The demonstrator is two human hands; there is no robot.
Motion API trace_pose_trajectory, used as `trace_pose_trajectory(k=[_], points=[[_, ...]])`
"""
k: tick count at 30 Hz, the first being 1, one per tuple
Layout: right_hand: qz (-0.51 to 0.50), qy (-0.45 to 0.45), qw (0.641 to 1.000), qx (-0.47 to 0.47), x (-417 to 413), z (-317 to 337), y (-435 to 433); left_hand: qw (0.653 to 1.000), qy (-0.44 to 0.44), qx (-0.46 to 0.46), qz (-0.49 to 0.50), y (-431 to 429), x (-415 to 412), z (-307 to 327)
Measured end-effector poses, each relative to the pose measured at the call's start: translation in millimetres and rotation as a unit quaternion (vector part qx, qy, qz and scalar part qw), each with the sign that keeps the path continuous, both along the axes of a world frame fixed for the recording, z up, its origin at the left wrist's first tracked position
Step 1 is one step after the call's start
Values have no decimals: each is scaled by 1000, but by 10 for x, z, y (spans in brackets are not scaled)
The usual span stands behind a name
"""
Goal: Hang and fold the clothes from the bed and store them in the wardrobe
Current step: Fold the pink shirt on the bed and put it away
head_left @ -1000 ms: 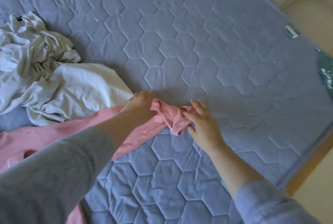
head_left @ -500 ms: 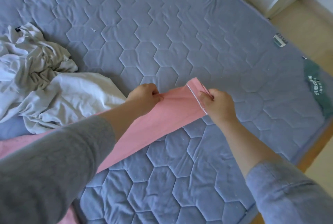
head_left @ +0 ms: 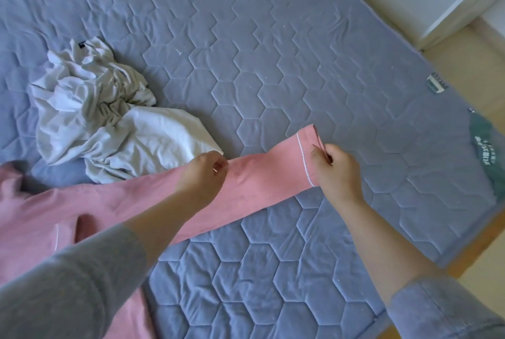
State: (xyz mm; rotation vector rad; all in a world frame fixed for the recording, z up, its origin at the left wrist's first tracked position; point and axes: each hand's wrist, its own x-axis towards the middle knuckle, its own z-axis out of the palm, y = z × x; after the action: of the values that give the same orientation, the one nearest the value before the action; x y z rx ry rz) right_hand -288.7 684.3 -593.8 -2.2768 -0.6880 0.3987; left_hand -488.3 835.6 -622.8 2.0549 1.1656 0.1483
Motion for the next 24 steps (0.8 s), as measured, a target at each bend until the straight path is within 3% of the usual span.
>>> trace_pose_trajectory(k=[9,14,16,19,24], points=[[120,31,985,123,-1234,766,558,985,37,-53,159,-35,-1461,356],[215,42,968,119,-2169,893,781,966,-7,-80,247,-45,-2355,529],[274,46,953,118,-2565,879,829,940,-69,-147,300,-48,-2671,598],[357,11,931,77,-3193,784,879,875,-168,-233,390,-62,-3162,725],[330,76,940,47,-4222,557,995,845,-172,-224,453,-127,-4156,819]])
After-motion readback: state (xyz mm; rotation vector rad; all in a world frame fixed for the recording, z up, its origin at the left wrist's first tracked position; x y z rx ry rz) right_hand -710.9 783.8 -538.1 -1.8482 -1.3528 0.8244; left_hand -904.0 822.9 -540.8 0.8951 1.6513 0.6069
